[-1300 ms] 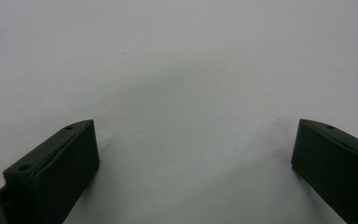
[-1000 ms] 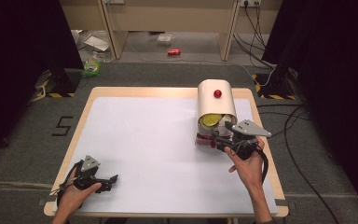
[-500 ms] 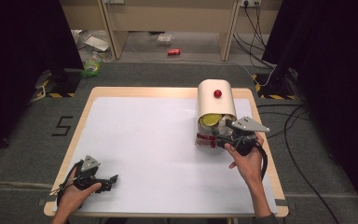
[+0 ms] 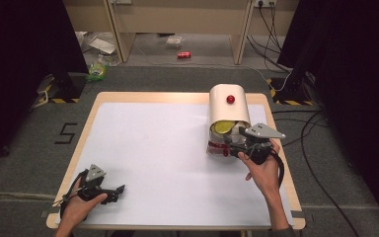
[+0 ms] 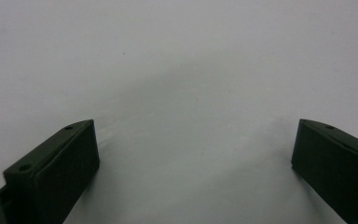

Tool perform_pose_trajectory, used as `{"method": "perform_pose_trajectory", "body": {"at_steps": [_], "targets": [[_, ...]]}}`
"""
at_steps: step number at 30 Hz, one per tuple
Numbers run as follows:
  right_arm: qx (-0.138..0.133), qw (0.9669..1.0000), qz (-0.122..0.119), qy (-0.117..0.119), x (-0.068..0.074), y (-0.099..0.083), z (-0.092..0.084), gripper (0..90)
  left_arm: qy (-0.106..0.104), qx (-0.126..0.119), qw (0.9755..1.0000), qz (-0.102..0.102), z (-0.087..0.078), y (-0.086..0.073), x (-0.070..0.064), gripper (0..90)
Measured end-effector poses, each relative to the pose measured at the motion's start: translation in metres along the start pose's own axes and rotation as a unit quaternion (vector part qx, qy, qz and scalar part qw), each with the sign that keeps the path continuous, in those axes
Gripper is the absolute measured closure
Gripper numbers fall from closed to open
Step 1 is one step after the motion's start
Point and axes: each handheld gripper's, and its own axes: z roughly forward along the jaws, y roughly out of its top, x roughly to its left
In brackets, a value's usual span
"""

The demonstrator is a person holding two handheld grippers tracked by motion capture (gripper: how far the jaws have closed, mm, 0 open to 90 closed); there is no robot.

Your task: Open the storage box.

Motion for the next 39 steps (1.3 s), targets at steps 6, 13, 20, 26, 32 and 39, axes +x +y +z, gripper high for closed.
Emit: {"method": "perform_pose_trajectory", "body": {"at_steps": [6,13,20,26,32,39], "targets": [[0.004,1.0,-0.002,-0.002,0.001,0.0,-0.001,36.9,0.001,0.0,1.0,0.0,0.0,0.0,0.0,0.0],[0.008,1.0,-0.006,0.002,0.002,0.0,-0.003,37.0,0.001,0.0,1.0,0.0,0.0,0.0,0.0,0.0],[0.021,0.9996,-0.018,0.01,0.006,-0.003,-0.012,37.0,0.0,0.0,1.0,0.0,0.0,0.0,0.0,0.0],[0.027,0.9993,-0.024,0.013,0.01,-0.005,-0.018,37.0,0.001,0.0,1.0,0.0,0.0,0.0,0.0,0.0],[0.031,0.9989,-0.032,0.009,0.015,-0.007,-0.021,37.0,0.001,0.0,1.0,0.001,0.0,0.0,0.0,0.0],[0.036,0.9985,-0.039,0.014,0.018,-0.01,-0.026,37.0,0.002,0.0,1.0,0.001,0.0,0.0,0.0,0.0]]}}
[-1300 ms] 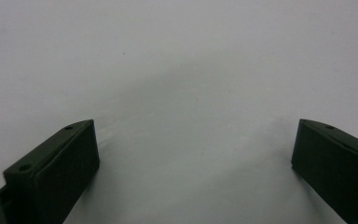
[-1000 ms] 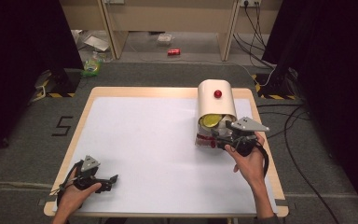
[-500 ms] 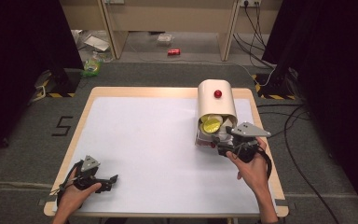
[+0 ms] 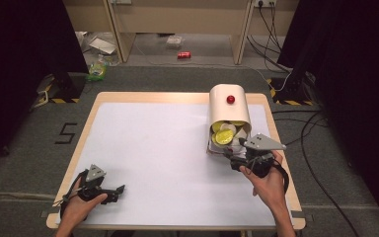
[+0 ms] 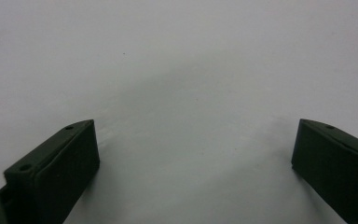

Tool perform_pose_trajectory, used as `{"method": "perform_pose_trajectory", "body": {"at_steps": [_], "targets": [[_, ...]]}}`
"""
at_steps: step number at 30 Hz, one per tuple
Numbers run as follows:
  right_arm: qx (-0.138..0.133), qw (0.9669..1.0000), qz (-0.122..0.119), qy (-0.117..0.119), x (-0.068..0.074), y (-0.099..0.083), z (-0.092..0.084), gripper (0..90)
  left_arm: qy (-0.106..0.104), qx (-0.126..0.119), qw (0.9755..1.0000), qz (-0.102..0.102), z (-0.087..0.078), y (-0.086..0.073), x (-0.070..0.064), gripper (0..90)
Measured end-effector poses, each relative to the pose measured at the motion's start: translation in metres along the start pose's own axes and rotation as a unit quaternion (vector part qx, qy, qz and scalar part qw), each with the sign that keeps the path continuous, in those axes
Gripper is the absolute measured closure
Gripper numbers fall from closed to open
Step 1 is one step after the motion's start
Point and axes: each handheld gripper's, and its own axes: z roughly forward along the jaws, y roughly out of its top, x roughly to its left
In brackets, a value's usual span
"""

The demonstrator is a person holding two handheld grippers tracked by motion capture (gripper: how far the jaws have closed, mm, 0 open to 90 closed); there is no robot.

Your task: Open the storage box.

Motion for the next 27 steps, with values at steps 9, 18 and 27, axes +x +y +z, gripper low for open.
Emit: {"method": "perform_pose_trajectory", "body": {"at_steps": [9,18,27], "targets": [[0.003,1.0,0.0,0.008,0.004,-0.004,-0.007,37.0,0.0,0.0,1.0,0.0,0.0,0.0,0.0,0.0],[0.004,0.9999,0.0,0.01,0.009,-0.009,-0.012,37.0,0.0,0.0,1.0,0.0,0.0,0.0,0.0,0.0],[0.004,0.9999,0.002,0.01,0.016,-0.016,-0.019,37.6,0.001,0.0,1.0,0.0,0.0,0.0,0.0,0.0]]}}
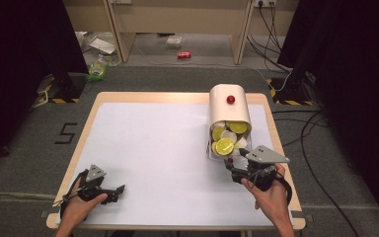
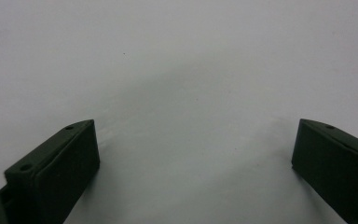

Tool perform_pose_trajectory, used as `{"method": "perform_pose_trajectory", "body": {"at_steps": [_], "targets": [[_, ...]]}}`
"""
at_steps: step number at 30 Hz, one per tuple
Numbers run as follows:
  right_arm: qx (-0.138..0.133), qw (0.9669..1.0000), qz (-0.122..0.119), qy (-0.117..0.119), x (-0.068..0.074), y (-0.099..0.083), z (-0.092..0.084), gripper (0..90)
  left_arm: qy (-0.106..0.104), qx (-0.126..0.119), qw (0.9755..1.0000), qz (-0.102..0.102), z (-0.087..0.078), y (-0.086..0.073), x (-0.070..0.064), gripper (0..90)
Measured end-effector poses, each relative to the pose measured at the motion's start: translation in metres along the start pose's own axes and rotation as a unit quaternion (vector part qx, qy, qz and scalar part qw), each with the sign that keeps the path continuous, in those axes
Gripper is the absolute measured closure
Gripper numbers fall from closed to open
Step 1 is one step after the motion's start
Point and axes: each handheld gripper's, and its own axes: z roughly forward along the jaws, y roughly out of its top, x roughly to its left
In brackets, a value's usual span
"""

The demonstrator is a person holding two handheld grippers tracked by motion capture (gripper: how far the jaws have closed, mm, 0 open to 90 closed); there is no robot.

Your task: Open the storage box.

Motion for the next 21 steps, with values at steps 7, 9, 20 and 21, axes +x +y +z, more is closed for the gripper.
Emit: {"method": "perform_pose_trajectory", "body": {"at_steps": [7,9,20,21], "targets": [[-0.002,1.0,-0.004,0.0,0.0041,-0.0062,-0.004,38.0,0.0,0.0,1.0,0.0,0.0,0.0,0.0,0.0],[-0.002,1.0,-0.002,-0.002,0.0051,-0.0065,-0.004,38.0,0.0,0.0,1.0,0.0,0.0,0.0,0.0,0.0],[0.001,1.0,-0.007,-0.003,0.0083,-0.0093,-0.0063,38.0,0.0,0.0,1.0,0.0,0.0,0.0,0.0,0.0],[0.001,1.0,-0.006,-0.002,0.0088,-0.0095,-0.0066,38.0,0.0,0.0,1.0,0.0,0.0,0.0,-0.0001,0.0]]}}
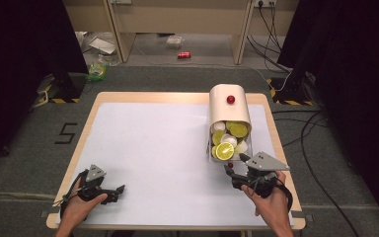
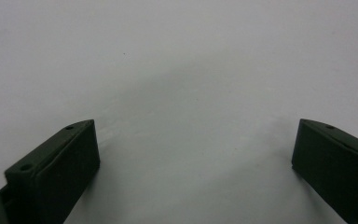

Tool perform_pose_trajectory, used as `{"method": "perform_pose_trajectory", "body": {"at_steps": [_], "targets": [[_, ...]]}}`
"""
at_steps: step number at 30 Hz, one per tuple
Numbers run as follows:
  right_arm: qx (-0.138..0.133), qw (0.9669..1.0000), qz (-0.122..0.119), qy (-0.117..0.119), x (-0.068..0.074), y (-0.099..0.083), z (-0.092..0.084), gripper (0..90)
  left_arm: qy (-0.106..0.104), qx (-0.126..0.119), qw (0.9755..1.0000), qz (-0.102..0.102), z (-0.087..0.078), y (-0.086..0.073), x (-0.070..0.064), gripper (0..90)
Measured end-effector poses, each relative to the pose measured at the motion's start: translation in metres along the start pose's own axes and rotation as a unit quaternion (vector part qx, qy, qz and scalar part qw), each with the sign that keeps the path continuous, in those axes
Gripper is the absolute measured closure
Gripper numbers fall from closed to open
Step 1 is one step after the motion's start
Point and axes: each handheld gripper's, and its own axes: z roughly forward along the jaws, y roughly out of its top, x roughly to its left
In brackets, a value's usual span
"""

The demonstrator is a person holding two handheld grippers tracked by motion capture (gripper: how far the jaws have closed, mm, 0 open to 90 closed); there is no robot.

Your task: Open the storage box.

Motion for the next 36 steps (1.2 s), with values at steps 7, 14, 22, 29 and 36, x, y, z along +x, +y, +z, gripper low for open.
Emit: {"method": "perform_pose_trajectory", "body": {"at_steps": [7,14,22,29,36], "targets": [[-0.004,1.0,0.004,0.004,0.0,0.002,-0.004,36.4,0.0,0.0,1.0,0.0,0.0,0.0,0.0,0.0],[-0.032,0.9994,0.013,0.002,-0.003,0.005,-0.008,30.7,-0.001,0.001,1.0,0.0,0.0,0.0,0.0,0.0],[-0.04,0.999,0.017,-0.004,-0.003,0.009,-0.003,30.6,-0.001,0.001,1.0,0.0,0.0,0.0,0.0,0.0],[-0.045,0.9988,0.008,-0.019,0.002,0.024,0.005,30.7,-0.001,0.001,1.0,0.0,0.0,0.0,0.0,0.0],[-0.035,0.999,0.009,-0.026,0.005,0.029,0.014,29.7,-0.001,0.001,1.0,0.0,0.0,0.0,0.0,0.0]]}}
